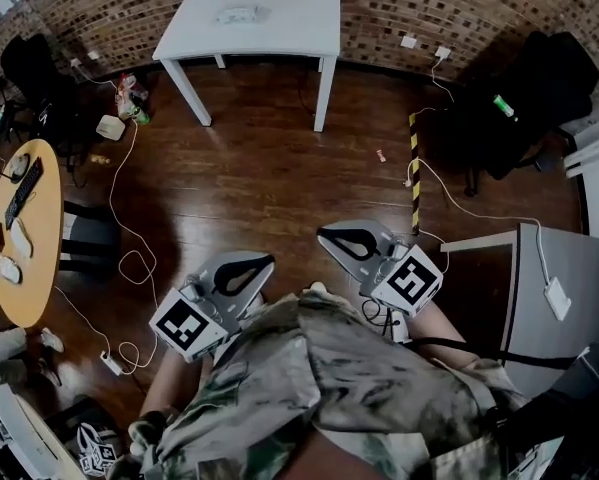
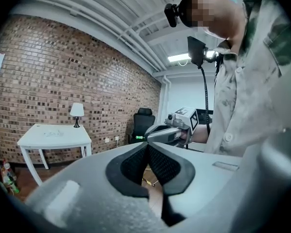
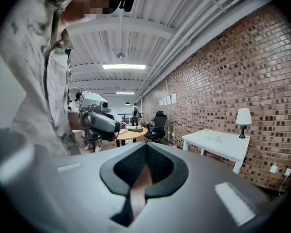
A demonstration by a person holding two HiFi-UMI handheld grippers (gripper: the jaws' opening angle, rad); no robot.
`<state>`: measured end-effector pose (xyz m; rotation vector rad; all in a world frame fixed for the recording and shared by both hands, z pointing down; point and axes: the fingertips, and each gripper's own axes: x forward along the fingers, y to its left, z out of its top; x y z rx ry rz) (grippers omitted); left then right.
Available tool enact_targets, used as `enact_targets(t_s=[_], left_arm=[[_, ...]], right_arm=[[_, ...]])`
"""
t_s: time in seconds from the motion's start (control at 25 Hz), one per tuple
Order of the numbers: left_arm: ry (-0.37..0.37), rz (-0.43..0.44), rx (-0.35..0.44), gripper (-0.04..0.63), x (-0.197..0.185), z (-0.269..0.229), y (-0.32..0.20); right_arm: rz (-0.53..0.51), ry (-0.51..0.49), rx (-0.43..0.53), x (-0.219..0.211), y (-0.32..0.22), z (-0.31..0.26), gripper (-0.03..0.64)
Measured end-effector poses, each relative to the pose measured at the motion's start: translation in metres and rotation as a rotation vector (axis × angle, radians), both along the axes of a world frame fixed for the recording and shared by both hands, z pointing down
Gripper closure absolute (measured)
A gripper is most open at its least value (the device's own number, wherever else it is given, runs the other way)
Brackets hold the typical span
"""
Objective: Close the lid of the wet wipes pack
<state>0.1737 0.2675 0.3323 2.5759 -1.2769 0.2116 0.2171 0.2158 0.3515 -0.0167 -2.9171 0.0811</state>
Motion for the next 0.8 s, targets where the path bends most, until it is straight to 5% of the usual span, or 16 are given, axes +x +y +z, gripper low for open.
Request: enact_targets(t_s=[0.8], left_arm=[[0.037, 0.055, 0.041, 0.592, -0.038, -0.018, 0.029]], right_arm=[[-0.010, -0.010, 0.042, -0.053, 0.044, -0.022, 0.614]])
